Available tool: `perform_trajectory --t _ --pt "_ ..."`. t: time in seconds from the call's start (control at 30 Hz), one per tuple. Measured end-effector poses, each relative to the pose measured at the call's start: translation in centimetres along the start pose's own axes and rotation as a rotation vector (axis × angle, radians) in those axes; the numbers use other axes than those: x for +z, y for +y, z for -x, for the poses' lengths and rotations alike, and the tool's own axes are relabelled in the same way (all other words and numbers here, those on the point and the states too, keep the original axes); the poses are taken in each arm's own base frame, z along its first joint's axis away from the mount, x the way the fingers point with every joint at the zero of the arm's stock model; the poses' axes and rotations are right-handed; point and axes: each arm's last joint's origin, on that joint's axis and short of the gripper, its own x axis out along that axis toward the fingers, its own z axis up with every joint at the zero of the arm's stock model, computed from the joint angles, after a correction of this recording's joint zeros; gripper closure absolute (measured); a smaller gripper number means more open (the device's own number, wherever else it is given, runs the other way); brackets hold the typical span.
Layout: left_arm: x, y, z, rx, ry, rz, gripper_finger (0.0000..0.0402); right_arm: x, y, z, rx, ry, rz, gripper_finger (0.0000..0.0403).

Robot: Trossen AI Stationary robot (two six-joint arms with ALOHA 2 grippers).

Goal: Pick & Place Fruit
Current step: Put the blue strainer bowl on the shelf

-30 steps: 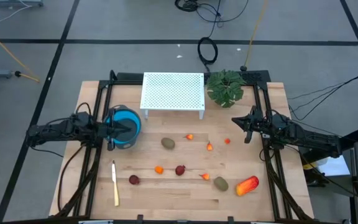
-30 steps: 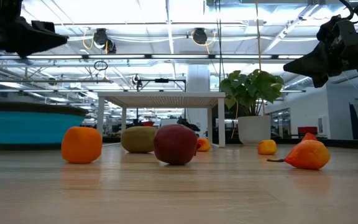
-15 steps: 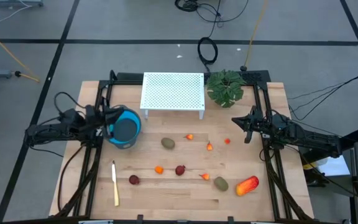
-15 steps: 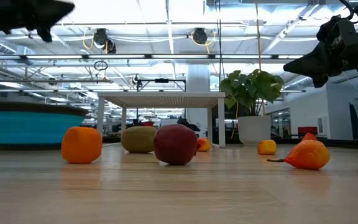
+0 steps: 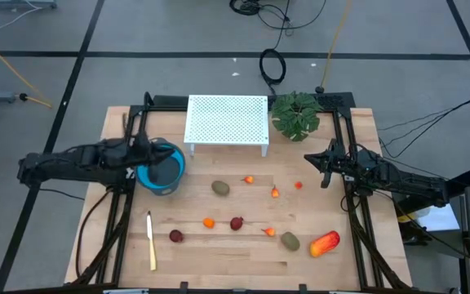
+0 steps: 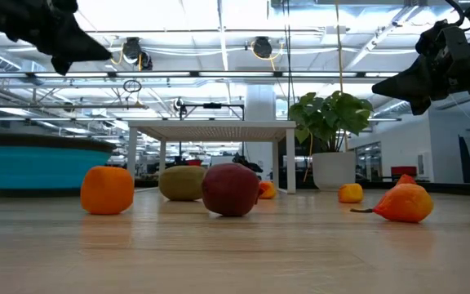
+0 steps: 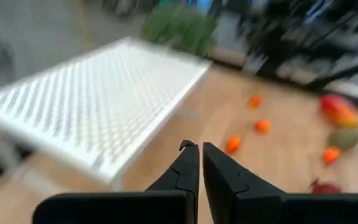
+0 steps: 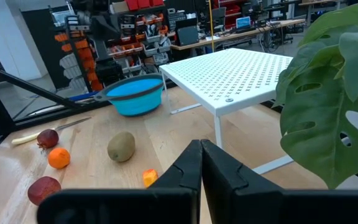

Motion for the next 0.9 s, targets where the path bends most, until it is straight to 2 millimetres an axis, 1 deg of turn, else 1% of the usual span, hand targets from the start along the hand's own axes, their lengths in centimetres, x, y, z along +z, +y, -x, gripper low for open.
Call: perform_trajectory --t 0.1,0.23,0.33,0.43,0.53,0.67,0.77,0.9 --pt "0.9 -0.1 0.0 0.081 0.13 0.033 0.0382 0.0 0.0 0.0 0.0 0.0 0.0 0.0399" --pt "1.5 -0.1 0.1 0.206 0.295 0.066 0.0382 0.0 0.0 0.0 0.0 0.0 0.0 0.0399" --pt "1.5 -0.1 -0.1 0.255 0.348 0.117 0.0382 0.0 0.0 0.0 0.0 0.001 0.0 0.0399" --pt "1.4 -0.3 -0.4 0.227 0.37 0.195 0.0382 0.0 0.0 0.0 0.0 0.0 0.0 0.0399" --pt "1.4 -0.5 -0.5 0.172 0.39 0.218 0.0382 0.0 0.0 0.0 0.0 0.0 0.0 0.0399" --pt "1.7 -0.9 -0.6 0.056 0.395 0.155 0.0382 0.0 0.0 0.0 -0.001 0.0 0.0 0.0399" --pt "1.6 -0.9 -0.6 0.035 0.403 0.084 0.0382 0.0 0.0 0.0 -0.001 0.0 0.0 0.0399" --pt "1.6 -0.9 -0.6 0.038 0.403 0.096 0.0382 0.0 0.0 0.0 0.0 0.0 0.0 0.0399"
